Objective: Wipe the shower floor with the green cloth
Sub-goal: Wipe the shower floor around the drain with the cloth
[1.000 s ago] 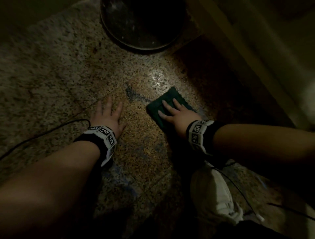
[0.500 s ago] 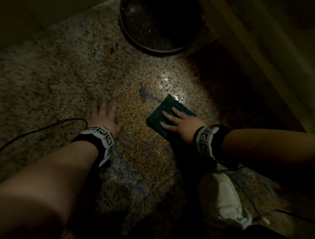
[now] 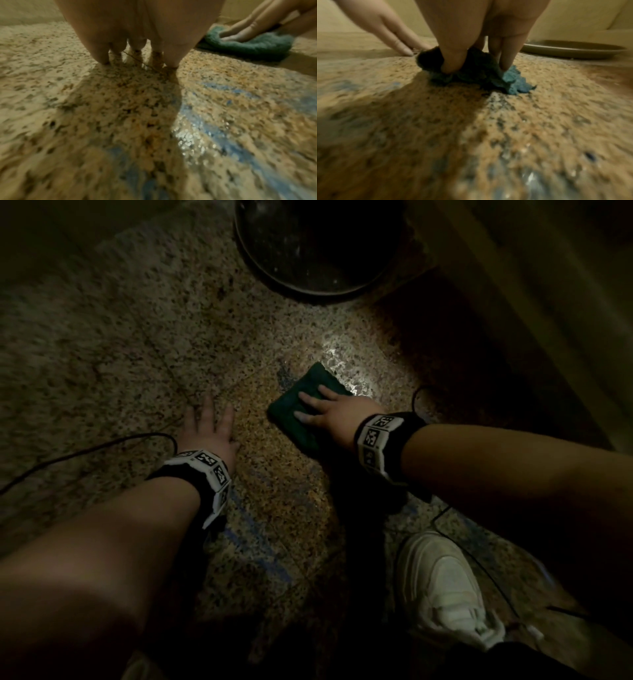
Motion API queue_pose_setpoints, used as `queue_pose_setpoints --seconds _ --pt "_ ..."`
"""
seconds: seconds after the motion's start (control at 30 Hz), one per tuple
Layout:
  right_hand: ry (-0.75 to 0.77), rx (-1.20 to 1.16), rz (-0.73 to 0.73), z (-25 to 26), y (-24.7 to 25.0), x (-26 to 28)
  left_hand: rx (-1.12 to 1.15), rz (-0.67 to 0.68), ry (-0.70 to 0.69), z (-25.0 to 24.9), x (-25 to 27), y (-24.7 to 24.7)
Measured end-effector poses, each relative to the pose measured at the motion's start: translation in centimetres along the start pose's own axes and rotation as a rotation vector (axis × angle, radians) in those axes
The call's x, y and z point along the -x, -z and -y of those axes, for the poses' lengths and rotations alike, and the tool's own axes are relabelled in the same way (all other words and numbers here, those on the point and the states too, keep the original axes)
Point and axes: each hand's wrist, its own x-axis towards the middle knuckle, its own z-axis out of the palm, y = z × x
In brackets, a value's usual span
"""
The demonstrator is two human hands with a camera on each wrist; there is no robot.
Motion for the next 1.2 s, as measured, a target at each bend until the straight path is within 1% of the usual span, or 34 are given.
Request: queue_pose_setpoints --seconds 0.1,0.17,0.27,0.37,0.5,0.67,0.73,0.83,0.9,0.97,1.07,1.2 --pt "-0.010 -0.010 -0.030 0.0 -1.0 0.2 0.005 0.003 0.001 -0.1 0.2 0.2" --pt "-0.020 -0.005 -0.009 -0.1 -2.3 1.0 0.021 0.013 -0.010 0.0 0.2 0.3" --pt "0.005 0.011 0.037 -0.8 -4.4 2.2 0.028 0.035 -0.009 0.2 0.0 0.4" --pt "0.011 -0.011 0.016 -1.7 -5.5 2.7 0.007 0.017 -0.008 -0.1 0.3 0.5" --pt "0.027 0.016 0.007 -1.8 -4.8 3.0 -0.043 0.018 0.020 -0.7 1.0 0.8" --pt "0.040 0.044 0.014 -2.0 -4.3 3.3 -0.136 0.076 0.046 -3.0 2.8 2.2" --pt "0.036 0.042 0.018 -2.1 -4.1 3.1 -0.125 0.056 0.056 -3.3 2.8 2.3" --pt "-0.027 0.002 -0.002 -2.4 -3.3 2.1 -0.064 0.042 0.057 -3.4 2.2 2.1" --pt "-0.083 -0.063 -0.029 -2.7 -2.6 1.3 -0.027 0.052 0.035 -3.5 2.1 2.2" --pt "-0.113 -0.115 -0.045 -2.8 -2.1 0.8 -0.036 0.048 0.011 -3.3 1.9 2.2" --pt "-0.135 -0.109 -0.038 -2.3 -1.9 1.1 -0.034 0.035 -0.024 -2.5 1.7 1.9" --pt "-0.085 -0.055 -0.027 -1.4 -2.6 2.0 -0.035 0.001 -0.067 -1.6 1.5 1.4"
